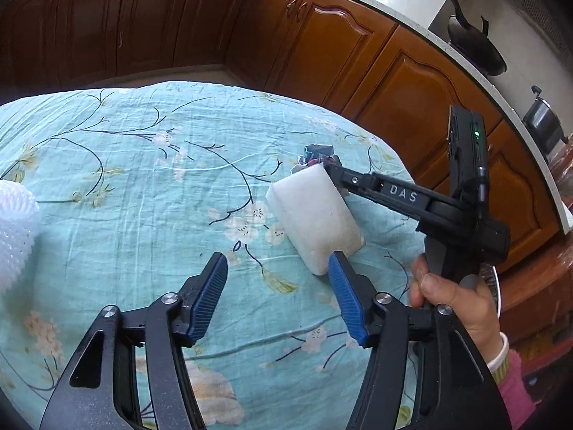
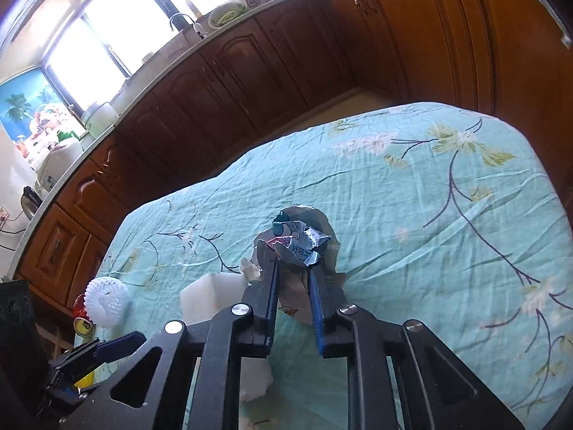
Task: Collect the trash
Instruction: 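Grasp the white foam block with the left gripper while the right gripper grasps the crumpled paper, then carry the foam block and crumpled paper over the bin with both grippers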
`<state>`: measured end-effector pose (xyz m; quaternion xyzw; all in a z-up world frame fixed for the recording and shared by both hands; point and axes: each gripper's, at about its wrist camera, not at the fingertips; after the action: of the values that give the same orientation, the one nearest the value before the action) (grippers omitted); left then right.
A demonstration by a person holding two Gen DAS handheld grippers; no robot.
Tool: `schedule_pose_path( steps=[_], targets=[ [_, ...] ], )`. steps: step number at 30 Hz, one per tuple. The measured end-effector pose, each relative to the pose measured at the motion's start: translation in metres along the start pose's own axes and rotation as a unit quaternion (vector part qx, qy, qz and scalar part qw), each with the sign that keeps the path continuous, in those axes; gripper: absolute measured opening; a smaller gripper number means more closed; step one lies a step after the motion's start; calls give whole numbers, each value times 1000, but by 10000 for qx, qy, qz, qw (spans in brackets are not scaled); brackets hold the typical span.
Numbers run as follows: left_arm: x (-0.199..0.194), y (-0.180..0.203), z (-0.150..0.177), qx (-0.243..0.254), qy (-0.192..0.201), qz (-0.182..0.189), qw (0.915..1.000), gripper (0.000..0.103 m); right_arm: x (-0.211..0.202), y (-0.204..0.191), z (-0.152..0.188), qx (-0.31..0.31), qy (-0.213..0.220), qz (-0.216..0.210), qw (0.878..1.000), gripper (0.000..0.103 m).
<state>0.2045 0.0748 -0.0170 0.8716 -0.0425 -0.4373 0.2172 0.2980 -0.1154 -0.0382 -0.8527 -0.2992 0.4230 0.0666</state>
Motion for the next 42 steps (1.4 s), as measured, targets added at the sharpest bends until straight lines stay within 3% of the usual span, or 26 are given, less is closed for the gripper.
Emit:
schedule_pose_path(
  steps=[2,5,10,16,21,22,24,25,33,42],
  targets=[
    [2,4,-3,-18,36,-38,10000,76,-17,8,5,106,140,23,9998,16],
    [15,14,-8,-5,-16,-76,10000,79,-46,21,16,250,372,184,9988,16],
    [40,30,-9,92,-165,-93,9998,79,-79,41,33,528,625,437,9957,16],
    [58,63,-5,587,-237,-67,9980,79,-109,60,56,847,839,505,9916,16],
    [75,81,1,1076,-231,-414,9931,79,-129,55,72,888,973,483,9901,16],
    [79,82,4,1159,-244,-463,9919,76,-133,54,73,878,1003,484,9899,16],
    [86,87,9,1342,-303,-539,9890,48,-144,50,78,831,1080,503,9894,16],
    [88,89,12,1413,-305,-609,9876,48,-149,48,81,814,1117,512,9891,16],
    [41,114,31,1668,125,-297,9855,48,-176,36,107,799,1254,567,9873,16],
    [9,150,78,1958,51,146,9805,48,-202,42,139,877,1346,794,9838,16]
  ],
)
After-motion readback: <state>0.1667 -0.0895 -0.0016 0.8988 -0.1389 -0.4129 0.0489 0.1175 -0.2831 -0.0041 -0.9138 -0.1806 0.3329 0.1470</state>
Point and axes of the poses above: each gripper's, at about its wrist camera, not at the fingertips, and x roughly the way its jaws point, y to its right, z to its underside, and after that the axes turned 6 degrees about -x, right-handed
